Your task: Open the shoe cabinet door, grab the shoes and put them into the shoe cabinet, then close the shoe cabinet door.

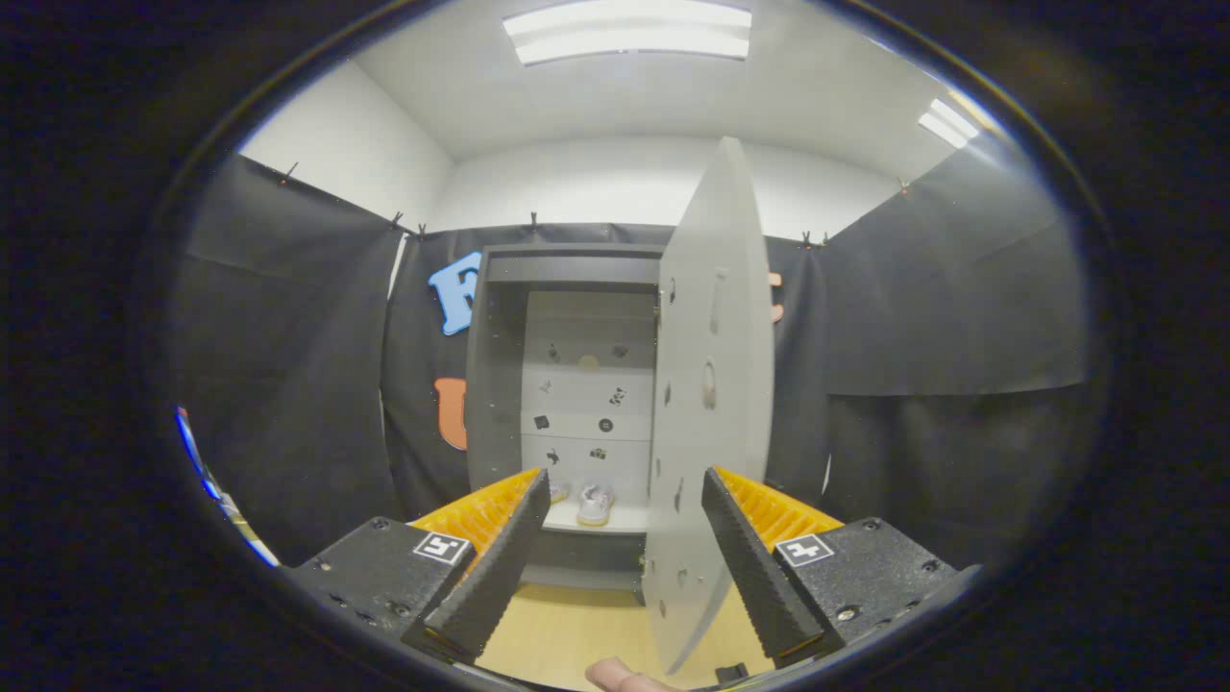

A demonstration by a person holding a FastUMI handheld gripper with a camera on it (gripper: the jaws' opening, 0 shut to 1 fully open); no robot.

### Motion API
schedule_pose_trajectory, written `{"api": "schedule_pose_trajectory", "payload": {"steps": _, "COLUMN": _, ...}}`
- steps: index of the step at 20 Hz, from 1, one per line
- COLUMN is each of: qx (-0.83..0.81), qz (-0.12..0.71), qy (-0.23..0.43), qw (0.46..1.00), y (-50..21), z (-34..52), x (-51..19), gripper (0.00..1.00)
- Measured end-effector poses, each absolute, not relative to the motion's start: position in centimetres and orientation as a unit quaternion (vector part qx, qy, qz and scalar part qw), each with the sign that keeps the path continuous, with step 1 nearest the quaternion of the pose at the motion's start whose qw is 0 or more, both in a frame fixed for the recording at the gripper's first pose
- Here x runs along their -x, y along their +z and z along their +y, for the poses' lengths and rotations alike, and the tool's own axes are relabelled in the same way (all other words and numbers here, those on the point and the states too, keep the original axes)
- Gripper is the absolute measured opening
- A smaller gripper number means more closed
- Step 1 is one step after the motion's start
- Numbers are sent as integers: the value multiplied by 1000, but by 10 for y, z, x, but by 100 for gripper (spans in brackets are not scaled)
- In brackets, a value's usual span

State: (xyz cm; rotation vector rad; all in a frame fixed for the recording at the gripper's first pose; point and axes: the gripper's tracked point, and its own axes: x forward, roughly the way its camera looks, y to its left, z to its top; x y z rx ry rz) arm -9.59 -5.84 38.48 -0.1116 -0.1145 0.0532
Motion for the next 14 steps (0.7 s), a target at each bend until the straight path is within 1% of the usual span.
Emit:
{"api": "schedule_pose_trajectory", "payload": {"steps": 5, "qx": 57, "qz": -73, "qy": -2, "qw": 996, "y": 384, "z": -134, "x": 130, "gripper": 100}}
{"api": "schedule_pose_trajectory", "payload": {"steps": 8, "qx": 37, "qz": -62, "qy": 4, "qw": 997, "y": 377, "z": -174, "x": 144, "gripper": 100}}
{"api": "schedule_pose_trajectory", "payload": {"steps": 11, "qx": 40, "qz": -57, "qy": 14, "qw": 998, "y": 372, "z": -214, "x": 145, "gripper": 100}}
{"api": "schedule_pose_trajectory", "payload": {"steps": 14, "qx": 50, "qz": -63, "qy": 2, "qw": 997, "y": 373, "z": -261, "x": 131, "gripper": 100}}
